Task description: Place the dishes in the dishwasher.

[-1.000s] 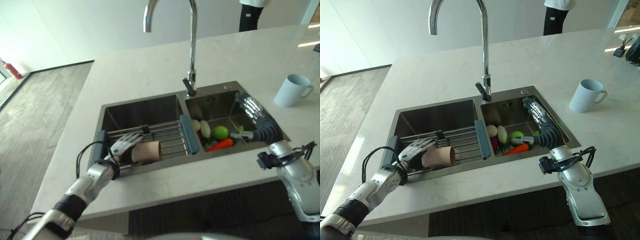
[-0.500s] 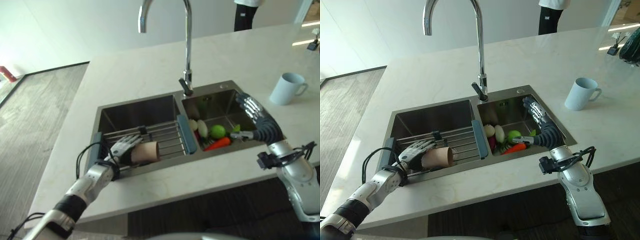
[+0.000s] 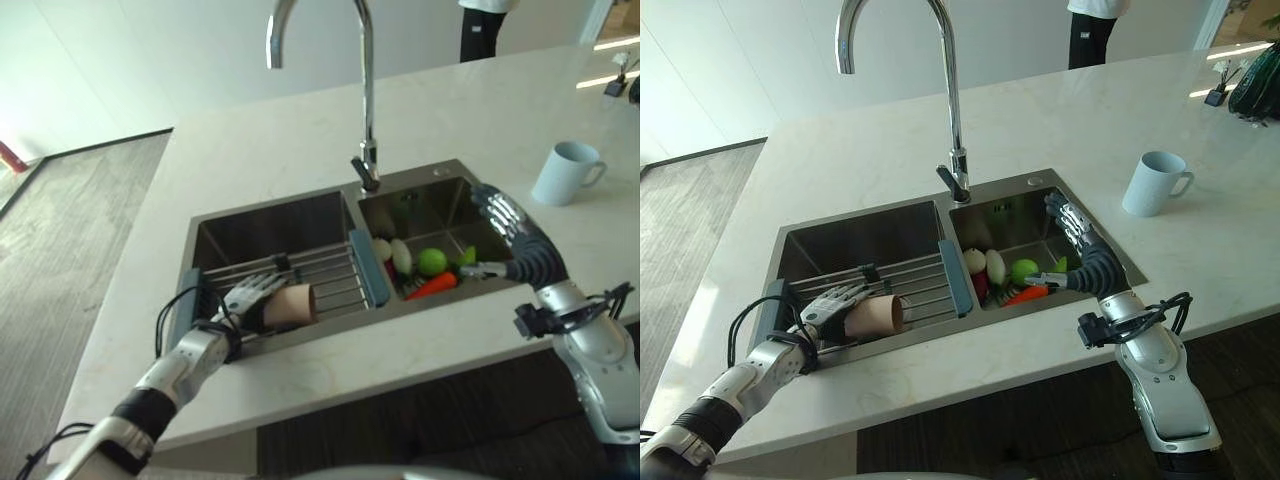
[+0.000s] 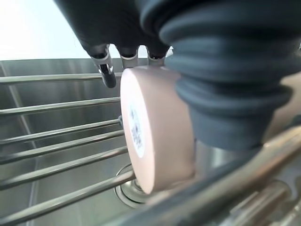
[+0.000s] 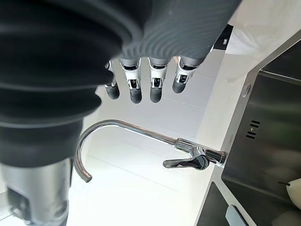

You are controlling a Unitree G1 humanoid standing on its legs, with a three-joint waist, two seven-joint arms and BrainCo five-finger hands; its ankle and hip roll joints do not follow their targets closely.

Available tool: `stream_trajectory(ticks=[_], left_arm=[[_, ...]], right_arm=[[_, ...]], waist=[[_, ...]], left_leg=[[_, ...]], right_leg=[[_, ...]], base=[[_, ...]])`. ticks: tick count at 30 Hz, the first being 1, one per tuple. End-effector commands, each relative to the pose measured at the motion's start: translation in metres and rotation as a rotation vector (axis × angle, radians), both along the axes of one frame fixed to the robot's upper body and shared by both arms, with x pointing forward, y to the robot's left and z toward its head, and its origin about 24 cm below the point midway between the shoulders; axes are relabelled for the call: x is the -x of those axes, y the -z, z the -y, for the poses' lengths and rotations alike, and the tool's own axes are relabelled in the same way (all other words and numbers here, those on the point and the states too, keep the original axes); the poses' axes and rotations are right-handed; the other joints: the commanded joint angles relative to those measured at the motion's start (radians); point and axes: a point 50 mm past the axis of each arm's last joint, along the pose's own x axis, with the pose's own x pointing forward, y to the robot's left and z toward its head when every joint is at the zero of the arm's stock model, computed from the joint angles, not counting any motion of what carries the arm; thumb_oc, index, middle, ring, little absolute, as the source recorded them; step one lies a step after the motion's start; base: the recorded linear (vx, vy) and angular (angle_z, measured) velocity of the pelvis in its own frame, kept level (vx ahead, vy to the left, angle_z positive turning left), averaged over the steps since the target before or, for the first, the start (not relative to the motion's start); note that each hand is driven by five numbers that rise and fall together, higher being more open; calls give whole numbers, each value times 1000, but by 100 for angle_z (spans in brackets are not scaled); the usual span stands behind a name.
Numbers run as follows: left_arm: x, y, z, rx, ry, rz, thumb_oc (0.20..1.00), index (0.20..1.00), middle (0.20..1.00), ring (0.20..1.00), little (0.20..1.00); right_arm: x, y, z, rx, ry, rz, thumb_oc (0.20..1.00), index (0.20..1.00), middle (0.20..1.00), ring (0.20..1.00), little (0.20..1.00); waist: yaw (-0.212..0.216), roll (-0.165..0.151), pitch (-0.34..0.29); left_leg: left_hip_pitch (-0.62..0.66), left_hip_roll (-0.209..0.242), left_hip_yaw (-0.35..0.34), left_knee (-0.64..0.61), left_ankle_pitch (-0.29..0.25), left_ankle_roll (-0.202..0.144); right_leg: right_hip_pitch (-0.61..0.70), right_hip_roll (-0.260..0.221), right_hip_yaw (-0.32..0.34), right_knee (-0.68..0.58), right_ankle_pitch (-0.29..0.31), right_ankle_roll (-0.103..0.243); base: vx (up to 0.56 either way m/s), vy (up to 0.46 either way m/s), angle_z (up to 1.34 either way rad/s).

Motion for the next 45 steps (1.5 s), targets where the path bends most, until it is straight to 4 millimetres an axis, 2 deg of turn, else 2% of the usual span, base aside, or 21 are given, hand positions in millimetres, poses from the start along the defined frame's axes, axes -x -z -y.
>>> stream_trajectory(ticks=[1, 7, 8, 9, 11, 16, 23, 31, 34, 37, 40, 43, 45], left_arm=[[-14, -4, -10, -55, -29, 11, 1000, 1000, 1000, 1000, 1000], [-12, 3, -13, -65, -53, -42, 1000, 1000, 1000, 1000, 1000], [-12, 7, -14, -63, -76, -66, 774, 774, 774, 774, 774], [-11, 10, -15, -66, -90, -89, 498, 498, 498, 498, 498], [-9, 15, -15, -54, -100, -123, 200, 200, 200, 200, 200], [-8, 17, -12, -38, -68, -145, 200, 200, 200, 200, 200], [-7, 4, -13, 44, -51, -106, 200, 200, 200, 200, 200], [-6, -14, -19, 171, -59, 10, 200, 200, 200, 200, 200], [-6, -29, -28, 265, -93, 107, 200, 200, 200, 200, 200], [-1, -55, -43, 401, -148, 267, 200, 200, 200, 200, 200], [5, -70, -49, 472, -175, 376, 200, 200, 200, 200, 200], [13, -95, -64, 611, -251, 591, 200, 200, 200, 200, 200], [17, -112, -68, 673, -264, 698, 200, 200, 200, 200, 200]], right_arm=[[0, -37, -10, 36, -67, 182, 1000, 1000, 1000, 1000, 1000], [-1, -38, -10, 38, -71, 181, 1000, 1000, 1000, 1000, 1000], [-1, -38, -11, 39, -72, 182, 1000, 1000, 1000, 1000, 1000], [-1, -39, -11, 38, -74, 182, 1000, 1000, 1000, 1000, 1000], [-1, -39, -12, 38, -77, 182, 1000, 1000, 1000, 1000, 1000], [-1, -39, -13, 37, -80, 180, 1000, 1000, 1000, 1000, 1000], [3, -32, -8, 30, -65, 172, 1000, 1000, 1000, 1000, 1000], [3, -25, -8, 24, -41, 163, 1000, 1000, 1000, 1000, 1000], [3, -21, -6, 20, -21, 159, 1000, 1000, 1000, 1000, 1000], [7, -16, -2, 10, 12, 153, 1000, 1000, 1000, 1000, 1000], [8, -14, -1, 4, 33, 150, 1000, 1000, 1000, 1000, 1000], [7, -10, 3, -5, 65, 142, 1000, 1000, 1000, 1000, 1000], [8, -9, 4, -8, 79, 141, 1000, 1000, 1000, 1000, 1000]], waist=[[-28, -43, -1], [-32, -43, -2], [-34, -43, -2], [-35, -43, -2], [-38, -44, -3], [-43, -44, -3], [-33, -45, -10], [0, -48, -15], [15, -52, -17], [39, -60, -15], [56, -66, -14], [71, -74, -14], [80, -78, -14]], left_leg=[[67, 59, 29, 8, -86, -23], [68, 58, 32, 8, -87, -22], [68, 57, 33, 8, -88, -22], [68, 57, 33, 8, -88, -21], [69, 57, 36, 8, -87, -21], [70, 57, 40, 8, -88, -21], [71, 57, 38, 8, -91, -20], [68, 57, 16, 8, -88, -23], [67, 56, 6, 8, -88, -24], [63, 56, -9, 8, -86, -25], [59, 55, -19, 8, -86, -27], [56, 54, -33, 8, -84, -28], [54, 56, -41, 8, -84, -29]], right_leg=[[39, -44, -5, 7, -34, 50], [38, -43, -1, 7, -34, 50], [38, -43, 0, 7, -33, 51], [38, -43, 0, 7, -33, 51], [37, -42, 1, 7, -32, 51], [36, -42, 5, 7, -32, 52], [39, -44, -9, 7, -33, 54], [47, -49, -40, 7, -32, 52], [52, -51, -51, 7, -34, 51], [55, -54, -68, 7, -35, 48], [57, -57, -78, 7, -37, 47], [63, -60, -86, 7, -41, 44], [66, -61, -92, 7, -45, 40]], base=[[0, 0, 0], [0, 0, 0], [0, 0, 0], [0, 0, 0], [0, 0, 0], [0, 0, 0], [4, -10, -2], [3, -4, 3], [0, 0, 0], [8, -8, 6], [0, -14, 13], [10, -15, 8], [10, -4, 6]])
